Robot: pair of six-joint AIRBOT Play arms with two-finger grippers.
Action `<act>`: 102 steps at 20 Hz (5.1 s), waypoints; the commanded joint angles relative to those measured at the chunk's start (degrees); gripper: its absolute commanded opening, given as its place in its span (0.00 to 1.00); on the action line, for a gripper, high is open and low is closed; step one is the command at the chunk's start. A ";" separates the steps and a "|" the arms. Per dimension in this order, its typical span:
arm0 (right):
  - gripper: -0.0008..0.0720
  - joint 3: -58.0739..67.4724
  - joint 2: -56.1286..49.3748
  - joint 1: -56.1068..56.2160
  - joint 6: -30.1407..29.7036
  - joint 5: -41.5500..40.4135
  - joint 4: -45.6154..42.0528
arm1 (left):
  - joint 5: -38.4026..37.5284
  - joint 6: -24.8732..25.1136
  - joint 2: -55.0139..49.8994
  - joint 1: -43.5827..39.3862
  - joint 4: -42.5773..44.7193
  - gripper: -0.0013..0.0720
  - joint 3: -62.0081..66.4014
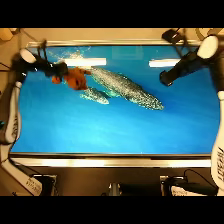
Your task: Fold the shirts.
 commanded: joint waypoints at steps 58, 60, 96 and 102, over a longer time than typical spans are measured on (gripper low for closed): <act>0.69 -54.88 -1.88 7.98 -4.07 -11.08 28.30 | 17.81 -0.04 28.76 -27.74 -13.88 0.05 -74.47; 0.34 -54.86 -1.92 9.29 -4.76 -11.61 27.80 | 18.25 -0.09 29.49 -27.74 -13.27 0.05 -74.44; 0.03 -35.93 12.81 8.74 8.83 -9.01 -10.86 | 14.73 -13.60 45.03 -18.80 15.69 0.05 -70.73; 0.03 -36.33 1.01 8.74 10.56 -12.17 -7.02 | 18.14 -13.68 32.85 -18.16 15.28 0.05 -67.71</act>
